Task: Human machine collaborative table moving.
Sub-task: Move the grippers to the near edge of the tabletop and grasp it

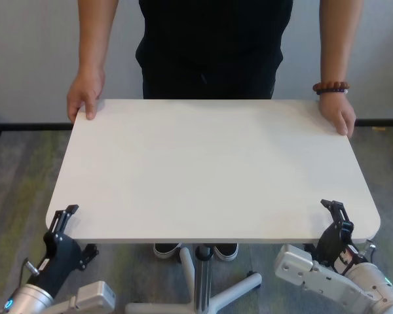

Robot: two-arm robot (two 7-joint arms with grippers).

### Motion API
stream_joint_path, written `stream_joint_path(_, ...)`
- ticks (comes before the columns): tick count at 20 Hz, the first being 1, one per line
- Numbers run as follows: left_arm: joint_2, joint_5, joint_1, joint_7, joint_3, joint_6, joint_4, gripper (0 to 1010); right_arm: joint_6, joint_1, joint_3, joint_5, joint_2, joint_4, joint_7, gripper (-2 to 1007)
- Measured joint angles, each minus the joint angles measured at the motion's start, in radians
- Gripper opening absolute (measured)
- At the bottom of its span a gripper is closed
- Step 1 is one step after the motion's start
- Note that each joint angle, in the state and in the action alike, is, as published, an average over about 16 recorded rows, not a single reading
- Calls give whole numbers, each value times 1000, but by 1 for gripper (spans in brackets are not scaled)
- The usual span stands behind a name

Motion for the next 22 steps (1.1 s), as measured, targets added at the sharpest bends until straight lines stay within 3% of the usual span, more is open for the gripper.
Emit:
stream_joint_path(14, 0, 0, 0, 0, 0, 0, 0, 1000, 18, -32, 8, -71, -5, -23, -4, 1001)
stream_joint_path(22, 0, 0, 0, 0, 0, 0, 0, 1000, -4, -50, 23, -78, -15, -25, -25, 1001)
